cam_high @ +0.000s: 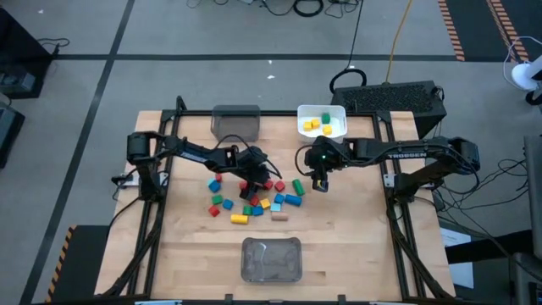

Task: Sort blocks by size
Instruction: Put the red square block into the white bin

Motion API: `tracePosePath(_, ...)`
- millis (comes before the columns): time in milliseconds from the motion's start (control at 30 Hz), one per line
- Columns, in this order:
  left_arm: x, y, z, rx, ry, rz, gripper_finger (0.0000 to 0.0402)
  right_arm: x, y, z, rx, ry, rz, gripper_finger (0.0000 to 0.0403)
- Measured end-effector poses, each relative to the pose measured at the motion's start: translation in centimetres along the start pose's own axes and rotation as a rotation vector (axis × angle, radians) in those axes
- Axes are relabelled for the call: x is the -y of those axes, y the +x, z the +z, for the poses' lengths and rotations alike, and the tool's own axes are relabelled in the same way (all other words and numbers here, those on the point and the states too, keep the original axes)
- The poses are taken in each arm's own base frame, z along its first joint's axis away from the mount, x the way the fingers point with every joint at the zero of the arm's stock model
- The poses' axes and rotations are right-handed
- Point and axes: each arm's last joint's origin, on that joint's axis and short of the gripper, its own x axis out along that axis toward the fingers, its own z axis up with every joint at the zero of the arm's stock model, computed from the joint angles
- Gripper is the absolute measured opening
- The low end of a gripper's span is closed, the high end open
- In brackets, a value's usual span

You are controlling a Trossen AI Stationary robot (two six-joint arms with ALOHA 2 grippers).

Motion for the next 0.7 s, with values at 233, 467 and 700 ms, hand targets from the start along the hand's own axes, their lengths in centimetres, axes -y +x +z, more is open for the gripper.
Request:
tracePosePath(233,-0.2,-0.1,-0.1,0.007,-0.085,0.008,0.0144,-0.8,0.0,0.1,0.007,-0.05,0.016,0.0201)
tracePosePath(467,-0.5,-0.3,-0.1,0.011,-0.187,0.015,0.0145,-2.3,-0.2,0.6,0.07,-0.159,0.046,0.0201)
tracePosePath(700,-1.1,-2.3,1.1,0.084,-0.289,0.036,0.0145,-4.1,-0.4,1.1,0.142,-0.332,0.074,0.0201)
